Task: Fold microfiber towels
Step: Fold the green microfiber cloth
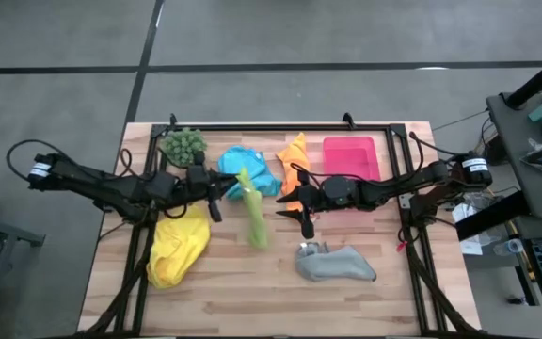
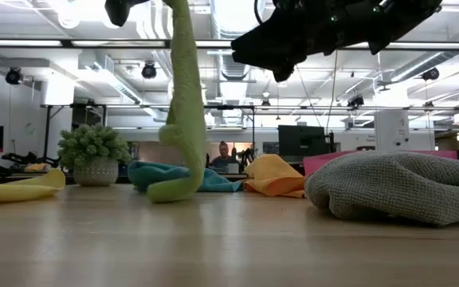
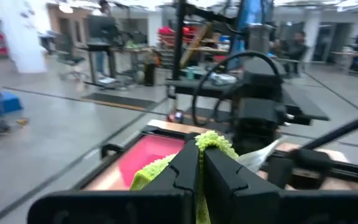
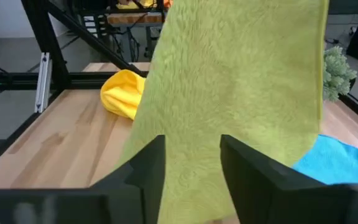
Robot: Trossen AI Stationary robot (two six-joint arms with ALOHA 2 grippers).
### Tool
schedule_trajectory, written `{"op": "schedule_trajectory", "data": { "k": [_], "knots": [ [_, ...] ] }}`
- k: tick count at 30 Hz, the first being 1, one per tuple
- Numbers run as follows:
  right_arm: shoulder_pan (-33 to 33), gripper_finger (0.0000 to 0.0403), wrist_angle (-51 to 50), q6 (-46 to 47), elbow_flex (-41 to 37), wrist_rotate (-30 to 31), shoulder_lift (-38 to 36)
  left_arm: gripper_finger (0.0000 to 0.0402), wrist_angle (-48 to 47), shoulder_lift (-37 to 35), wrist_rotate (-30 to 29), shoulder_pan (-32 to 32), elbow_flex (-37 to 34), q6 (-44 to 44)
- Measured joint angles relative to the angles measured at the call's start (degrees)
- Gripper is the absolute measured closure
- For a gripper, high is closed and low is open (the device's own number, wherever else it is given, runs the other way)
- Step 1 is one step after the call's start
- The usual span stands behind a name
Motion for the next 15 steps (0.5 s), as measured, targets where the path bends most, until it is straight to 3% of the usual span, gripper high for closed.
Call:
{"op": "schedule_trajectory", "data": {
  "k": [11,15],
  "knots": [
    [0.93,0.0231,-0.02,-0.63,0.0,0.02,0.0,0.0402,2.57,-0.1,-1.59,0.0,0.0,3.05],
    [0.93,0.0233,-0.02,-1.28,0.0,0.04,0.05,0.0402,1.76,0.2,0.48,-0.08,-0.01,2.0]
  ]
}}
